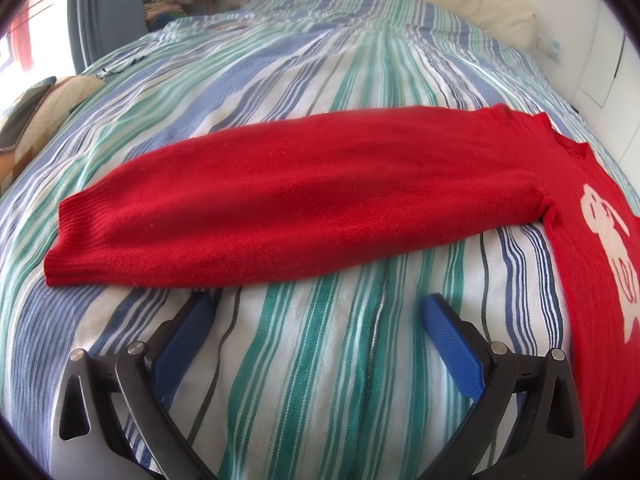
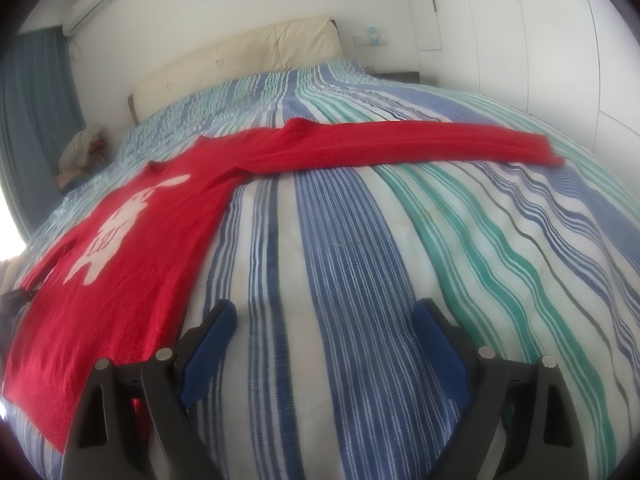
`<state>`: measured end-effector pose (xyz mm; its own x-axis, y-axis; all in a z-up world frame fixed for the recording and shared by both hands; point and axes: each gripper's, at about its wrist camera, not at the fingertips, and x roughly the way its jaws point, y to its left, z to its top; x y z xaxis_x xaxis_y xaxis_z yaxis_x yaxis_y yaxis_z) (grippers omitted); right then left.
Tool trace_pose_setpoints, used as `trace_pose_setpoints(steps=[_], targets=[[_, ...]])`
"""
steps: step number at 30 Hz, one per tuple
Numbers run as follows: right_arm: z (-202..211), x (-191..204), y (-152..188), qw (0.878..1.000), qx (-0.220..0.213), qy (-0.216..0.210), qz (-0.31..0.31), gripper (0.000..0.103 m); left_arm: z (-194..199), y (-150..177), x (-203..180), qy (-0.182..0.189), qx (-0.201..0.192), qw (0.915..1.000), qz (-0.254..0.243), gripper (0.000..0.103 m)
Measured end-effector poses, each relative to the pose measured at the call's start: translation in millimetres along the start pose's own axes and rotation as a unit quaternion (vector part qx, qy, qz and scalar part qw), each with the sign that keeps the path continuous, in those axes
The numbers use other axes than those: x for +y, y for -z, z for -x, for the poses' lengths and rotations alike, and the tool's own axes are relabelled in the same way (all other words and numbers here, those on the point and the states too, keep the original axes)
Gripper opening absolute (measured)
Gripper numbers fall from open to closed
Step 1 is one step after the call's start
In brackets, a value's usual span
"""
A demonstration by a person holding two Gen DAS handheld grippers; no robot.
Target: Fold small clothes
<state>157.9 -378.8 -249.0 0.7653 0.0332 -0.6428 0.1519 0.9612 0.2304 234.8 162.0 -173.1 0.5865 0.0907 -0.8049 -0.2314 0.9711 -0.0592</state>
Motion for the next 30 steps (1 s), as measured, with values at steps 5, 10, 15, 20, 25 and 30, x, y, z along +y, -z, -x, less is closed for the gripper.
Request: trace_pose_setpoints(steps=[5,10,15,20,25,30], targets=[[0,1,-1,1.000,0.000,0.000,0.000,0.089,0,0,0,0.000,0.000,1.0000,0.000,0.103],[0,2,-2,1.000,0.001,0.002,0.002,0.089,0,0,0,0.000,0.000,1.0000,0.000,0.103],[-1,3,-2,1.000,0.003,0.004,0.002,0.089,0,0,0,-0.003,-0.002,1.0000,0.000,0.103],[8,-15,-27,0.998,0.035,-0.051,-0.033,0.089,-1,-1,-2,-0.005,0.000,1.0000,-0.001,0.103],[23,-105,-90,0.987,0.011,-0.058,-0.152,0.089,-1,-3,-3,-0.004,0.009,0.9999,0.004,0.103],[14,-208,-112,0.933,-0.023,-0.081,-0.350,0.089,10,2,-1,0.012,0.025,0.9995,0.012,0.103]])
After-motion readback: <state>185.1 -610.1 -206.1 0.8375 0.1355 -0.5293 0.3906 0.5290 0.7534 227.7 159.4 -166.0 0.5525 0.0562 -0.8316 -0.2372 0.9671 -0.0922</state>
